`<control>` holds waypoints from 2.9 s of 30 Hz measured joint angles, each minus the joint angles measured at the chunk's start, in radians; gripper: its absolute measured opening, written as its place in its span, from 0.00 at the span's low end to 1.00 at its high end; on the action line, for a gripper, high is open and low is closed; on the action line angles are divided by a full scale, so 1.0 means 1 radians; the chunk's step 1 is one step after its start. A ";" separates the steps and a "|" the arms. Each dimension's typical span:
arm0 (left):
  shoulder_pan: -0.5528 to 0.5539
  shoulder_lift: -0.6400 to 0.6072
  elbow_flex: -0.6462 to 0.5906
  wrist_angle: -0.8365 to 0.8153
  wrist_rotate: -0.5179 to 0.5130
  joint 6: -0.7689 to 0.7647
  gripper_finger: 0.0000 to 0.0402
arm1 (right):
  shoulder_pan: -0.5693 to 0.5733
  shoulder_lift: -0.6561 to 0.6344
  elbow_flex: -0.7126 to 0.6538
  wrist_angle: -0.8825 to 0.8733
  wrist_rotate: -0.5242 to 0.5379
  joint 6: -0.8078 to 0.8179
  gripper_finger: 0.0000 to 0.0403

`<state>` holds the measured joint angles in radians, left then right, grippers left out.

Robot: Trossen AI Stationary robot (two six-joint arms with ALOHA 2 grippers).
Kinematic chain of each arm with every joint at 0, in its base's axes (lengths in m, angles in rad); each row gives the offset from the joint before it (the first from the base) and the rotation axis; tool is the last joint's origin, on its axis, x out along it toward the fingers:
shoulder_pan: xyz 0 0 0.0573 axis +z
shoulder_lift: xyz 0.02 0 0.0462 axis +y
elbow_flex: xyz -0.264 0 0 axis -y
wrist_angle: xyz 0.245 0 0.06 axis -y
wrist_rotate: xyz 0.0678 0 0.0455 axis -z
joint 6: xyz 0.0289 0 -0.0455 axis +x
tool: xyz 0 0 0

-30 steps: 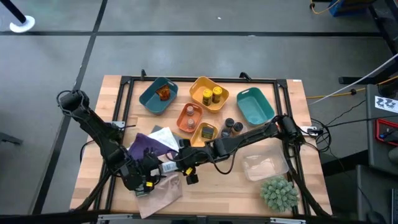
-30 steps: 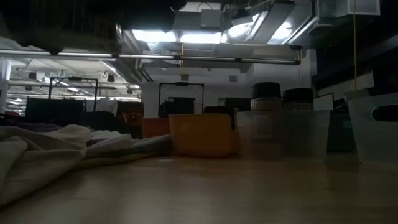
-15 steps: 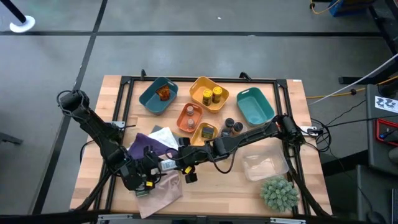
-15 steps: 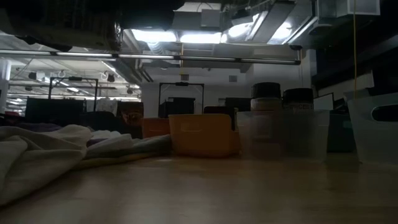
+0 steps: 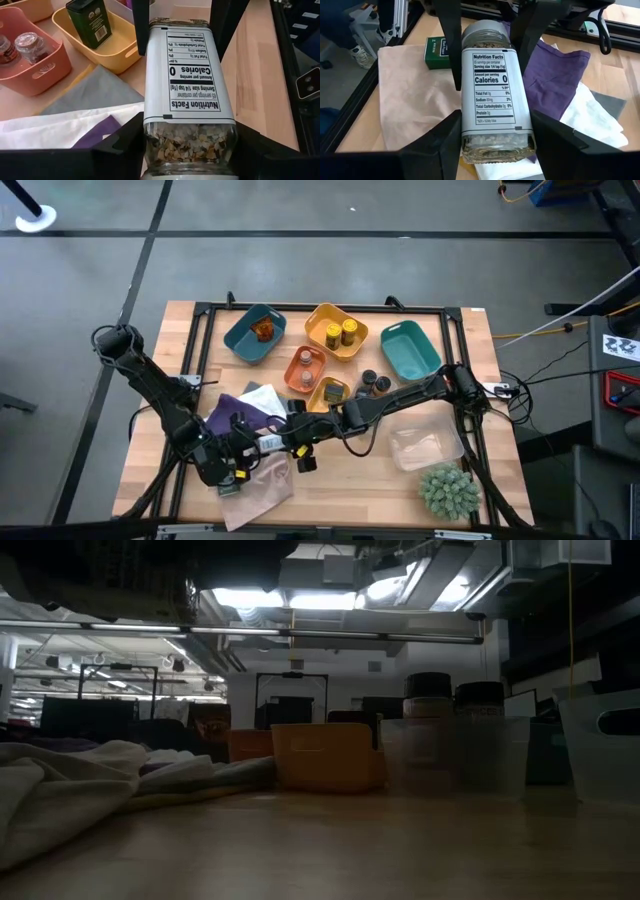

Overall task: Sort spices by type
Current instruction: Put the white seasoning bottle into the green bin

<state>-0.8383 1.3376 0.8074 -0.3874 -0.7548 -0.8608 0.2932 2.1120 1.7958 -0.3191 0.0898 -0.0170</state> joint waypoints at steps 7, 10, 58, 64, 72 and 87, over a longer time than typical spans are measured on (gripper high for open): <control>0.002 0.000 0.000 0.008 0.002 -0.017 0.47 | 0.001 0.000 0.000 0.001 -0.003 -0.019 0.56; 0.007 0.000 0.000 0.012 0.011 -0.034 0.47 | 0.001 0.000 0.000 -0.001 -0.001 -0.025 0.63; 0.771 0.393 0.422 0.391 0.711 0.716 0.47 | 0.126 -0.613 -0.278 -1.218 0.927 0.785 0.71; 0.842 0.519 0.568 0.343 0.736 0.788 0.47 | 0.126 -0.669 -0.427 -1.219 0.994 0.900 0.71; 0.950 0.627 0.717 0.347 0.737 0.871 0.47 | 0.126 -0.753 -0.532 -1.233 0.991 0.911 0.71; 1.041 0.836 0.953 0.373 0.834 0.942 0.47 | 0.123 -1.219 -0.790 -1.022 1.044 0.900 0.71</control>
<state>0.2024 2.1737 1.7604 -0.0145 0.0789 0.0808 0.4164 0.8932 1.0056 -1.3409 1.1340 0.8828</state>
